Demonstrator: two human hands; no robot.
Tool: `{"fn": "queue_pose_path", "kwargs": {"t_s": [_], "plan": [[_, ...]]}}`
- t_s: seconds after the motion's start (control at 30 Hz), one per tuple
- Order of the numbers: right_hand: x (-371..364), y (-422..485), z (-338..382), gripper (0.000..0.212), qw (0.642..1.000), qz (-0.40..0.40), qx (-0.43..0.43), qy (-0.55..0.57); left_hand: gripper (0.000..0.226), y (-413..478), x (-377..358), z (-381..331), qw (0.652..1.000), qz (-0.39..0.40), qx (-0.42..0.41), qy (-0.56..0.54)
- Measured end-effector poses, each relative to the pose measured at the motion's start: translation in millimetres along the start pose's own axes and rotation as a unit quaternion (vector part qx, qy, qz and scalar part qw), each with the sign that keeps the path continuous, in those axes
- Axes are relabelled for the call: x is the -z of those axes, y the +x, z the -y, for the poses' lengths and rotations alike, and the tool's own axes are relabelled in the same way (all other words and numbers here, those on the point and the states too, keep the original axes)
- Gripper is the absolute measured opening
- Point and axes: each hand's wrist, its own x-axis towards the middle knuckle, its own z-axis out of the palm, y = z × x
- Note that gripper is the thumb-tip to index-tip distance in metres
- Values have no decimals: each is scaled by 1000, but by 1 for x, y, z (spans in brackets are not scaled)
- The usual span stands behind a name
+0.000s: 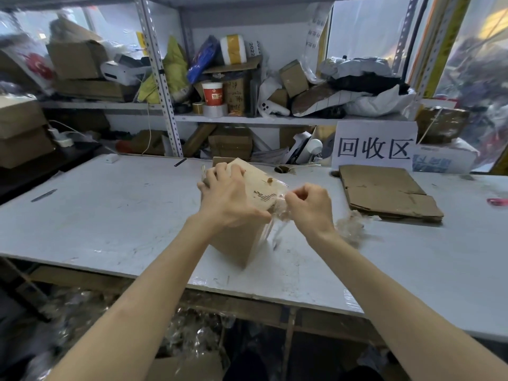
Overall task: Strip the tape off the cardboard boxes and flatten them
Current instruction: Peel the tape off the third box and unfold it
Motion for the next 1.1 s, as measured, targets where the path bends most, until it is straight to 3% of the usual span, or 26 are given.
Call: {"fn": "queue_pose_path", "kwargs": {"t_s": [0.1, 0.17, 0.27, 0.37, 0.53, 0.67, 0.8, 0.97, 1.1], "plan": [[1, -1, -4, 8, 968, 21, -156, 193, 131, 5, 3, 13, 999, 14, -8, -38], [8, 4, -5, 10, 959, 23, -193, 204, 134, 5, 2, 16, 998, 17, -16, -60], [15, 11, -3, 42, 996, -16, -87, -29, 130, 6, -2, 11, 995, 1, -50, -83], [15, 12, 4, 62, 982, -18, -16, -186, 122, 5, -5, 8, 993, -5, -83, -79], [18, 22, 10, 30, 983, 26, 30, -178, 120, 1, -4, 5, 993, -3, -98, -62], [19, 22, 9, 12, 986, 16, 47, -160, 148, 0, -12, -8, 999, 12, -39, -29], [21, 19, 3, 11, 983, 9, 89, -162, 148, 2, -17, -8, 999, -21, -37, -25], [23, 13, -10, 18, 999, 20, 39, 17, 143, 6, -8, 11, 996, -8, -41, -77], [28, 10, -16, 17, 963, 91, -105, 232, 137, 1, -3, 20, 992, 6, -59, -113]]}}
